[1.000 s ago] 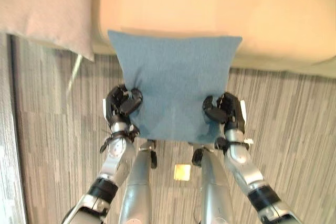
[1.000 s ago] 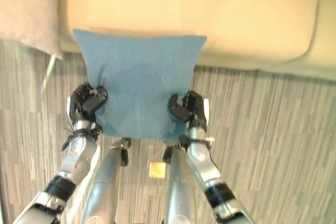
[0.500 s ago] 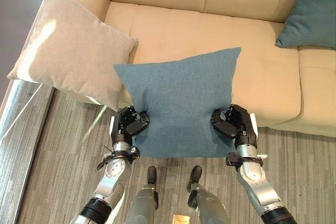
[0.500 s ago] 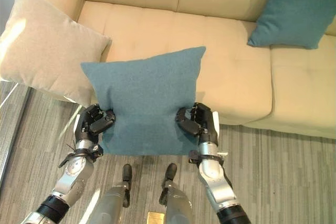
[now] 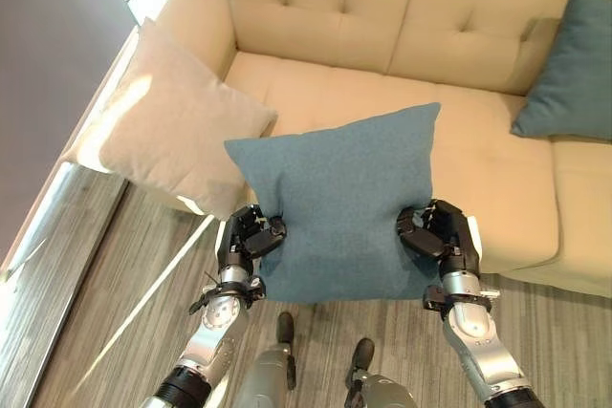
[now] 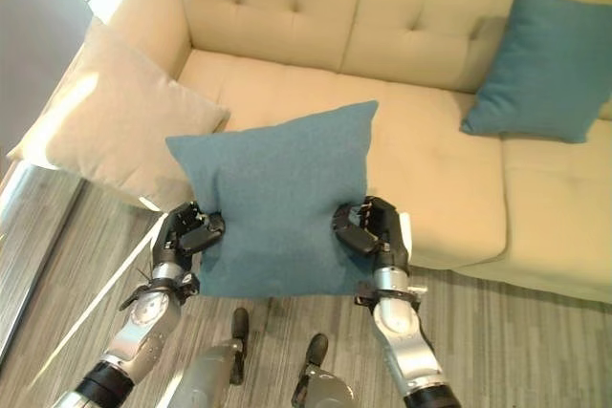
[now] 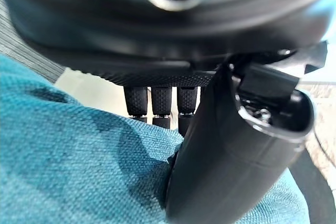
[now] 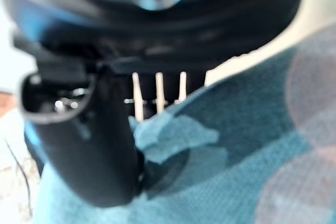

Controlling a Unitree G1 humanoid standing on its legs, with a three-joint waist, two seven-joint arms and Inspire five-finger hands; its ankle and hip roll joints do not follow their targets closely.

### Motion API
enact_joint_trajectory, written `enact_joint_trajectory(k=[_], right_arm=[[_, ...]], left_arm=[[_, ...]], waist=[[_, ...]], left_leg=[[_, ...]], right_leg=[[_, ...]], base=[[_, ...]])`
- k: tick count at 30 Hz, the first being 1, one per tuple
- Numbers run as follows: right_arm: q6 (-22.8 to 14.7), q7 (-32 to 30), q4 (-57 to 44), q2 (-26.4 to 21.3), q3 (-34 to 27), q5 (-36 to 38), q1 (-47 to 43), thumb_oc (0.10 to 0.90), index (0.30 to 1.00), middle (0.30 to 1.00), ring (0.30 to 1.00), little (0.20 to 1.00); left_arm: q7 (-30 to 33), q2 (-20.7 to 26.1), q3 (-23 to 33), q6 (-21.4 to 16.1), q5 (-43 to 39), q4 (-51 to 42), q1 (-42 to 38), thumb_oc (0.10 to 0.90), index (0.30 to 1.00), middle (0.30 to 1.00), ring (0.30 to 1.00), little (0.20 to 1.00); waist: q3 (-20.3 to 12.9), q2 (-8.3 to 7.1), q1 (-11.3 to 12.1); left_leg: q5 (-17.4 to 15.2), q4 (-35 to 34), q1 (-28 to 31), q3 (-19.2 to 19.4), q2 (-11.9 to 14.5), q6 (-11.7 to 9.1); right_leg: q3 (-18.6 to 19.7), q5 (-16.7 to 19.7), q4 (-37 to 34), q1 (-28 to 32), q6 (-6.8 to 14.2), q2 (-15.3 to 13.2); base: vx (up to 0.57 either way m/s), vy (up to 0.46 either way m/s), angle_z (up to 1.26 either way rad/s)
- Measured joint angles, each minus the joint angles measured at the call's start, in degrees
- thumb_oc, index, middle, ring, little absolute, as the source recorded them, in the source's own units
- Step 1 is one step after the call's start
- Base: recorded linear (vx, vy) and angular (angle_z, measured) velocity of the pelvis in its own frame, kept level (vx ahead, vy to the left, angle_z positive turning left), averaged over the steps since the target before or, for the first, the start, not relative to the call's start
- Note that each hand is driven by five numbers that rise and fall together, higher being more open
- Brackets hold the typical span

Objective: Pick up all the scattered cushions and arrange them neatly on the sofa.

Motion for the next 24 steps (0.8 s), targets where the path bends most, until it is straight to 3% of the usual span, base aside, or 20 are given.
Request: enact_joint_trajectory(k=[1, 4, 5, 8, 9, 12, 15, 16, 17, 18, 19, 21, 23, 24], right_arm=[[0.33, 0.34, -0.95, 0.60, 0.07, 0.00, 0.44, 0.400, 0.300, 0.300, 0.300, 0.300], [0.56, 0.64, -2.64, 0.92, 0.86, -0.11, 0.51, 0.400, 0.300, 0.300, 0.300, 0.300], [0.59, 0.82, -3.12, 1.24, 1.11, -0.16, 0.88, 0.400, 0.300, 0.300, 0.300, 0.300], [0.60, 1.96, -3.30, 2.39, 1.04, -0.21, 0.89, 0.400, 0.300, 0.300, 0.300, 0.300], [0.62, 2.45, -3.31, 2.36, 1.25, -0.21, 1.13, 0.400, 0.300, 0.300, 0.300, 0.300], [0.62, 3.59, -3.49, 2.30, 2.20, -0.20, 1.11, 0.400, 0.300, 0.300, 0.300, 0.300], [0.63, 4.29, -3.48, 2.19, 2.17, -0.16, 1.03, 0.400, 0.300, 0.300, 0.300, 0.300], [0.68, 4.27, -3.45, 2.16, 2.12, -0.15, 1.86, 0.400, 0.300, 0.300, 0.300, 0.300], [0.69, 4.27, -3.22, 2.08, 1.98, -0.15, 2.52, 0.400, 0.300, 0.300, 0.300, 0.300], [0.76, 4.20, -3.11, 1.72, 1.68, -0.14, 3.50, 0.400, 0.300, 0.300, 0.300, 0.300], [1.12, 4.19, -3.02, 1.15, 1.18, -0.14, 3.67, 0.400, 0.300, 0.300, 0.300, 0.300], [1.34, 4.22, -3.02, 0.04, -0.16, -0.14, 3.96, 0.400, 0.300, 0.300, 0.300, 0.300], [1.41, 4.22, -3.00, -0.87, -0.93, -0.12, 3.60, 0.400, 0.300, 0.300, 0.300, 0.300], [1.41, 4.19, -3.07, -0.77, -1.80, -0.10, 3.30, 0.400, 0.300, 0.300, 0.300, 0.300]], left_arm=[[0.00, 0.26, 0.53, 0.59, -0.01, 0.01, 0.28, 0.400, 0.300, 0.300, 0.300, 0.300], [0.00, 1.32, 0.70, 0.88, 0.01, 0.04, 0.75, 0.400, 0.300, 0.300, 0.300, 0.300], [0.01, 2.09, 0.89, 0.98, 0.03, 0.06, 0.91, 0.400, 0.300, 0.300, 0.300, 0.300], [0.00, 3.38, 1.65, 0.98, 0.14, -0.30, 1.76, 0.400, 0.300, 0.300, 0.300, 0.300], [0.00, 3.28, 2.21, 0.96, 0.16, -0.43, 2.30, 0.400, 0.300, 0.300, 0.300, 0.300], [0.00, 3.37, 3.53, 0.96, 0.15, -0.98, 3.38, 0.400, 0.300, 0.300, 0.300, 0.300], [-0.01, 3.11, 4.24, 1.01, 0.15, -1.02, 3.56, 0.400, 0.300, 0.300, 0.300, 0.300], [-0.40, 2.67, 4.33, 1.02, 0.18, -1.03, 4.20, 0.400, 0.300, 0.300, 0.300, 0.300], [-0.53, 1.78, 4.42, 1.18, 0.17, -1.00, 4.69, 0.400, 0.300, 0.300, 0.300, 0.300], [-0.56, 0.64, 4.17, 1.30, 0.20, -1.01, 5.08, 0.400, 0.300, 0.300, 0.300, 0.300], [-0.57, -0.13, 4.19, 1.30, 0.22, -1.26, 5.66, 0.400, 0.300, 0.300, 0.300, 0.300], [-0.65, -1.91, 3.44, 1.56, 0.25, -1.32, 5.62, 0.400, 0.300, 0.300, 0.300, 0.300], [-1.45, -2.81, 2.76, 1.55, 0.24, -1.37, 5.93, 0.400, 0.300, 0.300, 0.300, 0.300], [-1.83, -2.82, 2.43, 1.62, 0.24, -1.35, 5.89, 0.400, 0.300, 0.300, 0.300, 0.300]], waist=[[-0.48, -0.83, -0.02], [-0.56, -1.00, -0.39], [-0.63, -1.16, -0.71], [-0.74, -1.33, 0.12], [-0.73, -1.32, 0.22], [-0.85, -1.51, 0.63], [-0.92, -1.40, 0.43], [-1.20, -1.93, -0.26], [-1.20, -1.89, -1.13], [-1.61, -1.19, -1.46], [-1.98, -0.53, -0.70], [-2.03, 0.00, -1.29], [-2.10, 0.10, -0.56], [-2.05, 0.01, -1.04]], left_leg=[[-0.15, -0.46, 0.99, 1.38, -0.67, 0.55], [-0.79, -1.66, 3.48, 2.88, -1.09, 1.68], [-1.38, -1.91, 4.96, 3.18, -1.25, 2.41], [-2.13, -3.60, 8.37, 4.42, -1.44, 3.46], [-2.27, -4.49, 9.52, 4.44, -1.38, 3.56], [-2.12, -6.06, 11.04, 4.48, -1.37, 3.35], [-1.41, -8.34, 11.41, 3.60, -1.73, 2.15], [-1.26, -8.74, 12.07, 1.56, -2.67, 1.58], [-1.53, -8.69, 12.84, -0.26, -3.07, 0.85], [-2.01, -8.14, 12.94, -1.76, -2.55, -0.08], [-2.25, -8.18, 13.06, -1.72, -1.69, -0.63], [-3.86, -0.62, 9.20, -3.16, -0.69, -3.72], [-3.91, 3.28, 7.65, -2.42, 0.29, -4.32], [-3.84, 9.95, 4.03, -0.83, 0.52, -4.47]], right_leg=[[0.83, -0.84, 2.78, -1.19, 0.81, -1.35], [3.85, -1.82, 13.16, -5.19, 1.95, -3.68], [4.56, -1.98, 18.42, -6.75, 3.26, -4.34], [6.40, -1.46, 26.83, -9.81, 4.15, -5.59], [6.54, -2.85, 27.31, -10.29, 4.17, -5.37], [6.26, -4.04, 17.75, -10.04, 3.85, -3.07], [6.97, -1.85, 7.30, -11.54, 3.13, -0.55], [6.93, 2.99, 0.27, -9.43, 1.89, 0.09], [7.79, 6.38, -0.74, -7.86, 0.36, 0.28], [7.25, 8.38, -2.45, -6.17, -1.88, 0.97], [6.76, 8.23, -3.25, -5.53, -1.63, 1.67], [2.76, 8.64, -6.65, -2.09, -3.11, 2.78], [2.68, 7.53, -6.62, -1.59, -3.98, 3.25], [1.45, 6.89, -7.21, -0.65, -4.61, 3.01]], base=[[0.14, 0.201, -0.29], [0.11, 0.157, -0.26], [0.17, 0.181, -0.16], [0.16, 0.054, -0.20], [0.18, 0.002, -0.28], [0.18, -0.083, -0.04], [0.17, -0.098, 0.25], [0.16, -0.125, 0.79], [0.16, -0.126, 1.00], [0.16, -0.137, 0.63], [0.08, -0.088, 0.48], [0.06, -0.106, 0.64], [0.06, -0.064, 0.39], [0.07, -0.044, 0.32]])
